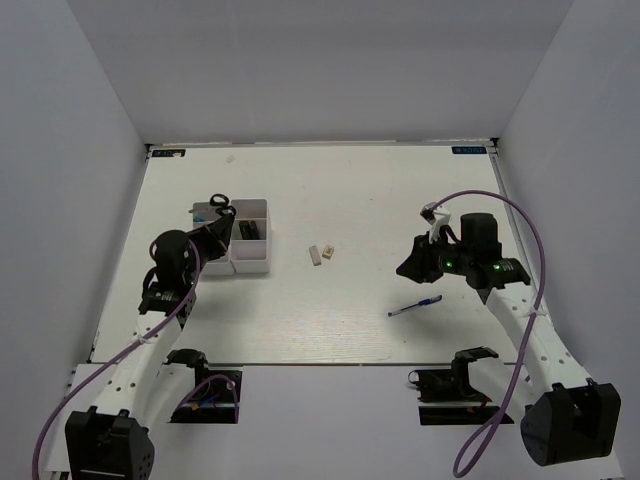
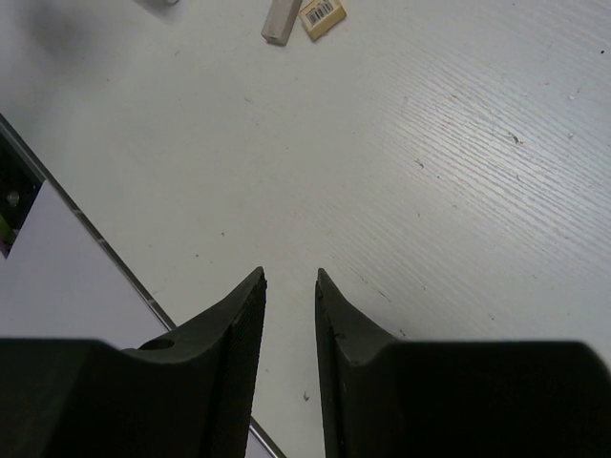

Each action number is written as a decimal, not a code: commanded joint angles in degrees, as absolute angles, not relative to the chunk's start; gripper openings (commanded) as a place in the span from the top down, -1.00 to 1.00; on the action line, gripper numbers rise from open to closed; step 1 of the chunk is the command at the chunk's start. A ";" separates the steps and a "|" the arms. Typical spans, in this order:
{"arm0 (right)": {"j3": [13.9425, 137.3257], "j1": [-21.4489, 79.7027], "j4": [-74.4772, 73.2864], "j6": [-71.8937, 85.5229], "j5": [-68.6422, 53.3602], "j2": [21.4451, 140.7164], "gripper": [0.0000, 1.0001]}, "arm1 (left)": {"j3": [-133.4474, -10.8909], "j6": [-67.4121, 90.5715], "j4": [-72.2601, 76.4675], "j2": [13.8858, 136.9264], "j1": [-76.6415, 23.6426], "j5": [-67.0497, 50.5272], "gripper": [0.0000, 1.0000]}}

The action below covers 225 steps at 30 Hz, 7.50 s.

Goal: Sort the stationery into containers
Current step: Place the stationery into the container, then grab a piece of stationery with the left arm

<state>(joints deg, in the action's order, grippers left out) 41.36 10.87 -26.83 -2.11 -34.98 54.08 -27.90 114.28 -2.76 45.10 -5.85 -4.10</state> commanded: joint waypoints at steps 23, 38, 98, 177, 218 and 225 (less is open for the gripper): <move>40.43 10.46 -25.93 -2.64 -37.44 49.22 0.37 | -30.50 116.89 -11.50 40.45 -18.63 3.41 0.99; 40.08 10.46 -25.58 -2.72 -37.35 47.02 0.37 | -23.12 119.53 -13.01 36.75 -18.72 4.66 0.99; 39.81 10.28 -26.28 -3.43 -38.76 42.98 0.35 | -27.51 116.54 -9.76 49.48 -15.39 0.97 0.99; 43.68 6.42 -29.88 -5.53 -23.20 62.31 0.34 | -93.15 34.71 -57.57 110.54 -36.83 6.67 0.17; 43.68 5.98 -30.85 -5.89 -25.40 60.91 -0.08 | -84.76 39.74 -50.45 106.37 -42.89 20.30 1.00; 43.59 6.07 -30.76 -6.15 -25.84 60.47 -0.08 | -68.66 39.99 -49.22 80.37 -35.97 24.52 1.00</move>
<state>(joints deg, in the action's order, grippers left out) 41.52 6.37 -30.28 -5.34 -24.60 61.47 -73.89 40.27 -48.93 89.10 -41.28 20.60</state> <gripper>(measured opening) 0.540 0.249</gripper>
